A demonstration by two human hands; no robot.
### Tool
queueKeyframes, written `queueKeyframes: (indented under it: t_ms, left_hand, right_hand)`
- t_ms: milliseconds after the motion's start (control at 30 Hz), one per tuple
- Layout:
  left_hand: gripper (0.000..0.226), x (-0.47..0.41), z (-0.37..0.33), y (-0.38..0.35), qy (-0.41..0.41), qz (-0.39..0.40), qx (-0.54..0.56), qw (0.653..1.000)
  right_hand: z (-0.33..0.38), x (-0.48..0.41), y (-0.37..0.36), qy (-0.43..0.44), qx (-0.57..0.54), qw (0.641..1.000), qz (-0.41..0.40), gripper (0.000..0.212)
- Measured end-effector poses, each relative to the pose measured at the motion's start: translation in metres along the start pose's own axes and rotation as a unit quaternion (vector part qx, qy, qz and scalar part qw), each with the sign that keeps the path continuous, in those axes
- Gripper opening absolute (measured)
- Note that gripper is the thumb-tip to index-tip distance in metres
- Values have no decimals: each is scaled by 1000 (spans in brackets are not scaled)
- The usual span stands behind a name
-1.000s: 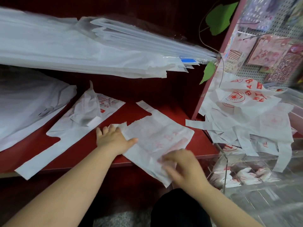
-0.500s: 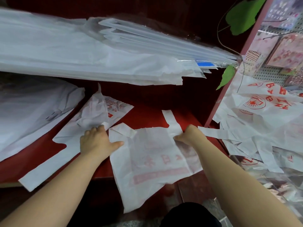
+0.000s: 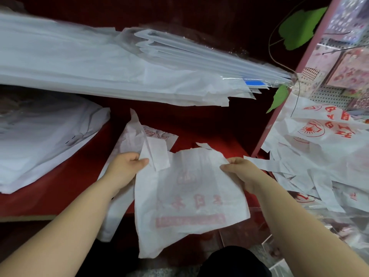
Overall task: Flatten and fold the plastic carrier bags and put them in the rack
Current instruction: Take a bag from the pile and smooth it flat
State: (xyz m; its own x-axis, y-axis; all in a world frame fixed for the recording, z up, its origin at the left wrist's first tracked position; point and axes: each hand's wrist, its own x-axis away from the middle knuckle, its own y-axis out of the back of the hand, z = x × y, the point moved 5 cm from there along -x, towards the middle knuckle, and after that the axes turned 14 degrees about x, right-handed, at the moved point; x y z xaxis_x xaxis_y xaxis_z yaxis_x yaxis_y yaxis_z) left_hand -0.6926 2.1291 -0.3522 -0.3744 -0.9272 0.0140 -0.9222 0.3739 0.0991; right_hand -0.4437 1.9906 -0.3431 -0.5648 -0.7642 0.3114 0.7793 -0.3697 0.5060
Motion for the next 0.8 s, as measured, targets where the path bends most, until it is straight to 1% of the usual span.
queueKeyframes:
  t_ms: [67, 133, 200, 267, 333, 433, 500, 600, 667, 733, 767, 800]
  left_hand:
    - [17, 5, 0, -2, 11, 40, -8, 999]
    - [7, 14, -1, -6, 39, 110, -10, 993]
    - [18, 22, 0, -9, 58, 167, -24, 984]
    - [24, 26, 2, -11, 65, 199, -57, 976]
    - [24, 31, 1, -15, 59, 198, -62, 976]
    - [21, 31, -12, -15, 19, 145, -21, 989]
    - [20, 32, -31, -9, -22, 109, -5, 994]
    - [16, 38, -64, 2, -75, 83, 22, 993]
    - [22, 49, -88, 9, -102, 93, 99, 985]
    - [25, 60, -104, 16, -113, 119, 185, 969]
    - [20, 66, -107, 20, -117, 145, 214, 959]
    - [5, 75, -111, 22, -117, 179, 230, 949]
  right_hand:
    - [-2, 6, 0, -1, -44, 999, -4, 14]
    - [-3, 11, 1, 5, -67, 997, -26, 17]
    - [-6, 15, 1, 8, -109, 993, -51, 19]
    - [-8, 18, 1, 0, -163, 984, -75, 19]
    - [-11, 20, 3, -9, -191, 977, -90, 19]
    - [-10, 25, 11, -12, -197, 976, -94, 18]
    - [-4, 32, 16, 11, -202, 976, -77, 21]
    - [14, 49, 28, 84, -221, 970, -63, 23]
    - [27, 65, 37, 158, -243, 955, -64, 24]
    - [37, 83, 41, 212, -243, 945, -61, 21]
    - [40, 92, 42, 227, -239, 942, -55, 19]
    - [41, 102, 42, 239, -240, 940, -40, 11]
